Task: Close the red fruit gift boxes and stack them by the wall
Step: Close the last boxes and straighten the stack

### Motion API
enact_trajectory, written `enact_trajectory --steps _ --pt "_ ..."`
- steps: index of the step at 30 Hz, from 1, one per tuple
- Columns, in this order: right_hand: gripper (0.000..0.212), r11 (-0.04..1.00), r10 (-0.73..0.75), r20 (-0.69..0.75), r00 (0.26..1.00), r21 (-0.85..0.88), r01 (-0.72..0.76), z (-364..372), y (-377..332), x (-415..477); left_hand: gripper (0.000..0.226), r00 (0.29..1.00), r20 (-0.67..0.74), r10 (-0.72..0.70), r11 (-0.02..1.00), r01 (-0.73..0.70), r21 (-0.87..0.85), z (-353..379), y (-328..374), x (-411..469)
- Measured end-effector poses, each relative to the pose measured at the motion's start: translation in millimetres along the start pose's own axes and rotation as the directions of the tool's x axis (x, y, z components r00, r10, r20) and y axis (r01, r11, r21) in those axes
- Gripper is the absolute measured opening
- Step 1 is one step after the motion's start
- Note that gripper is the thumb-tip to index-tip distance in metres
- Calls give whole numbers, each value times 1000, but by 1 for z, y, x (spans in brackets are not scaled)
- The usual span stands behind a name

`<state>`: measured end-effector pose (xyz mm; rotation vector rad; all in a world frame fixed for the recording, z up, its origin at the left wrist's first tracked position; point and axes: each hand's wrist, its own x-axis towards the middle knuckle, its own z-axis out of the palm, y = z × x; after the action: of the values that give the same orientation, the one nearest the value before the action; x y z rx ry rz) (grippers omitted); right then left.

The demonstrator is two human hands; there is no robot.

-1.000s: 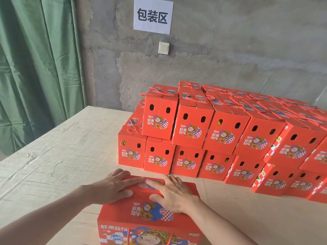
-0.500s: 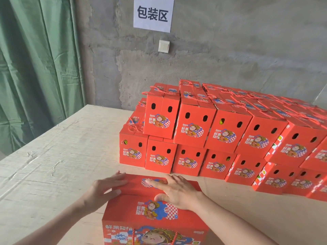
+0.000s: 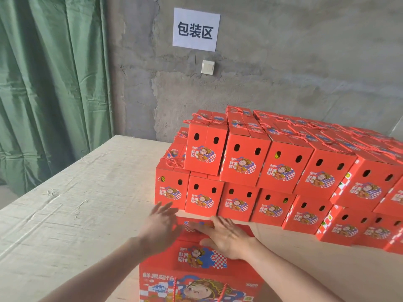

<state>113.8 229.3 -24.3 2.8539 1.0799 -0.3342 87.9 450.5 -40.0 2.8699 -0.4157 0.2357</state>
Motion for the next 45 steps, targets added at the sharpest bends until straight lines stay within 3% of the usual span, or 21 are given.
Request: enact_trajectory --steps 4,9,13,18,23,28,33,37,40,45 --pt "64 997 78 -52 996 3 -78 7 0 4 63 974 223 30 993 -54 101 20 33 17" --pt "55 998 35 -43 998 48 -33 11 23 -13 97 973 175 152 972 -179 154 23 22 17" --pt "52 992 50 -46 998 115 -44 20 61 -45 86 969 175 174 967 -202 157 26 22 19" --pt "51 957 75 -96 993 285 -45 30 58 -48 74 968 207 145 971 -179 156 29 22 20" --pt "47 968 59 -65 996 249 -41 37 61 -47 51 966 240 92 979 -132 156 33 23 20" --pt "50 978 77 1 997 194 -75 37 58 -48 46 951 301 64 982 -113 149 37 26 19" --pt "51 996 26 -114 993 87 -16 35 37 -47 50 953 297 63 983 -111 148 36 27 20" --pt "51 991 53 -55 997 123 -46 36 23 -42 70 947 322 5 986 -59 158 25 37 16" --pt "47 981 84 -33 996 179 -77 32 30 -45 57 969 207 -131 985 103 140 27 54 1" --pt "39 958 156 -32 987 247 -143 29 53 -47 60 949 150 -277 960 265 95 41 76 -47"
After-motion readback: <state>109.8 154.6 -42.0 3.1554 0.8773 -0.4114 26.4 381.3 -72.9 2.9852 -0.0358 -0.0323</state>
